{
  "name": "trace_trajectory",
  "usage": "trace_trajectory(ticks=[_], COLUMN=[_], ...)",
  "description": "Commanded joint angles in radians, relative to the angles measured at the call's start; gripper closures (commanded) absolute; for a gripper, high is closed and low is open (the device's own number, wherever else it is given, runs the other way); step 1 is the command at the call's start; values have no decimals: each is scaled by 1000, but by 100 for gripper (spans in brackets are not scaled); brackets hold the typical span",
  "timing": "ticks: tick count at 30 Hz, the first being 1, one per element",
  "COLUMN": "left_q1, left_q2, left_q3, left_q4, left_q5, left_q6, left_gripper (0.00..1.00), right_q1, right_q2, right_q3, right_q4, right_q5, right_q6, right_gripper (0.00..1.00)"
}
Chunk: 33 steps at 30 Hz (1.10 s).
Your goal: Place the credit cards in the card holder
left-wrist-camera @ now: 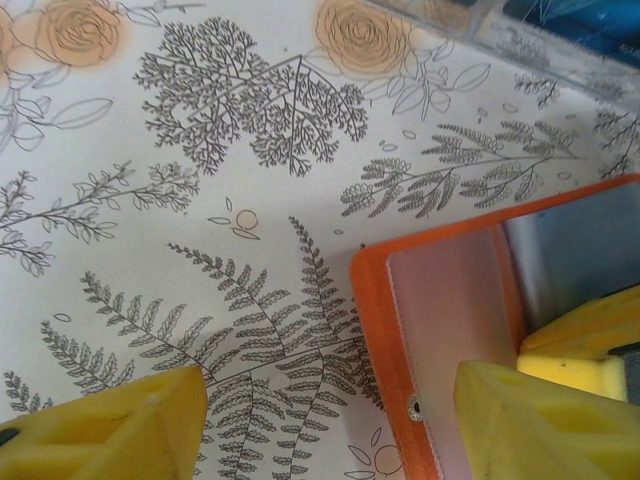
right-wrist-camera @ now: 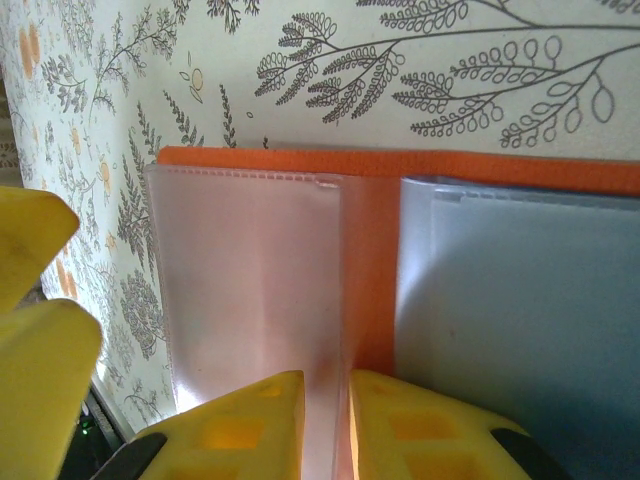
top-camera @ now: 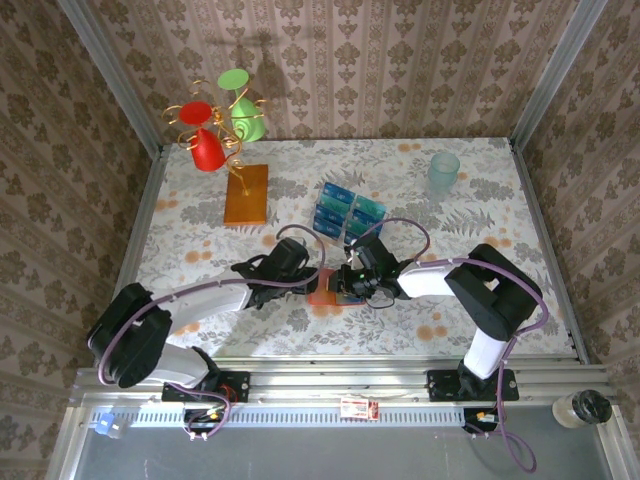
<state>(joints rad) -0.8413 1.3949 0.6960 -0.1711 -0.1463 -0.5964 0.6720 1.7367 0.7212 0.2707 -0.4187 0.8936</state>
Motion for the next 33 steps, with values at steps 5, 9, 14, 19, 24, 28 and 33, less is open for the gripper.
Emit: trace_trajectory(ticks=[5, 9, 14, 19, 24, 28, 33], left_q1=[-20, -20, -20, -19, -21, -19, -18], left_q2=[42, 59, 85, 102, 102, 103, 107], left_q3=[-6, -28, -46, -50, -38, -26, -15], left_q4=[17, 29, 43, 57, 53, 45, 38], left_q5=[-36, -51, -59, -64, -68, -72, -74], left_q6=[19, 14, 12, 17, 30, 44, 62], left_gripper=[32, 32, 32, 32, 32, 32, 32], right_q1=[-4, -14, -46, -93, -133, -157, -167], right_q2=[-15, -61, -121, -167, -202, -213, -185], right_q3=[4, 8, 11, 39, 127, 218, 352], right_q4=[-17, -47, -101, -181, -339, -481, -662], right_q5=[20, 28, 41, 43, 78, 131, 252], right_q6=[12, 6, -15, -59, -158, -258, -406], right_gripper=[74, 62, 56, 55, 54, 54, 54])
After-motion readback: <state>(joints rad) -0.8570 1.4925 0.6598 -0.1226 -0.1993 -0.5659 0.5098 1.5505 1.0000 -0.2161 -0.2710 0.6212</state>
